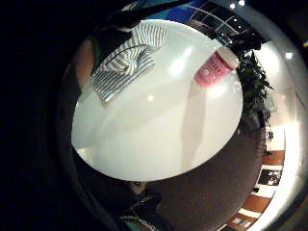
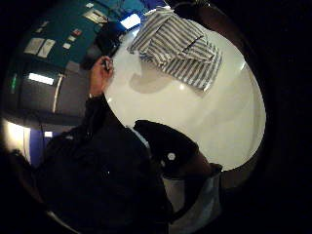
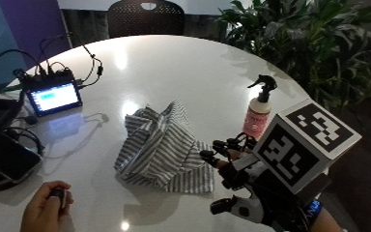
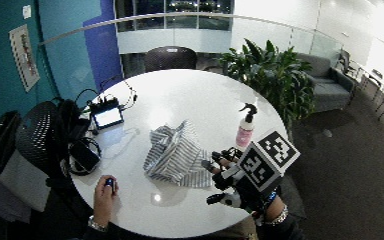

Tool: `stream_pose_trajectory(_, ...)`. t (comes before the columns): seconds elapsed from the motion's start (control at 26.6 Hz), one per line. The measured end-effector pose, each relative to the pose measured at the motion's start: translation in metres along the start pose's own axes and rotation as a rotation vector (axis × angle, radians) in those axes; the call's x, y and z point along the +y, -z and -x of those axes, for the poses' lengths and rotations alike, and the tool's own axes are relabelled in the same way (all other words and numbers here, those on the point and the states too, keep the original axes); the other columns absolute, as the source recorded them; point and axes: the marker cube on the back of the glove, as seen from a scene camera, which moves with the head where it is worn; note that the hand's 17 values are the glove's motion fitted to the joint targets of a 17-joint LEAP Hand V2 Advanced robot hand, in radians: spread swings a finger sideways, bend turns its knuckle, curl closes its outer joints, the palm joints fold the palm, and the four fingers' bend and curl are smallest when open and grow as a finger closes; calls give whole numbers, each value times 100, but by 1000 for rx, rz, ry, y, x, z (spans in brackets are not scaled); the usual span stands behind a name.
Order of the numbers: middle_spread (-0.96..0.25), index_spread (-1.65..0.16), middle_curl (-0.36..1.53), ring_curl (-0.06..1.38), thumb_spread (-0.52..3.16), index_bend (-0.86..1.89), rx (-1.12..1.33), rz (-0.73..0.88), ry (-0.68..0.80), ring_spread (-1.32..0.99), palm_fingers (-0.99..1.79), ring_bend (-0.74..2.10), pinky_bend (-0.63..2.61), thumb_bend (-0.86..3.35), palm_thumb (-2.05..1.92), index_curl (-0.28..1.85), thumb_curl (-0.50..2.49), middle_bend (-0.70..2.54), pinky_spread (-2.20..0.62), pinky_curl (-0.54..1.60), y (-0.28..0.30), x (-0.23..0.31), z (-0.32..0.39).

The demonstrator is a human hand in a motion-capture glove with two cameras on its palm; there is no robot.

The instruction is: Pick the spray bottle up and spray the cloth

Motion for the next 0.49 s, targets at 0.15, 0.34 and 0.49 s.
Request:
stream_pose_trajectory(0.15, -7, -33, 11, 11, 56, 24, 4, -2, -6, -6, 51, 29, 29, 9, 21, 12, 7, 27, 14, 11, 1, 0, 0)
stream_pose_trajectory(0.34, -8, -41, 16, 15, 75, 21, 32, 3, -18, -8, 50, 29, 27, 7, 24, 18, 10, 28, 17, 16, 0, 0, -2)
stream_pose_trajectory(0.49, -9, -44, 19, 17, 85, 19, 37, 15, -27, -9, 50, 28, 25, 5, 25, 20, 12, 27, 19, 18, -4, 0, -3)
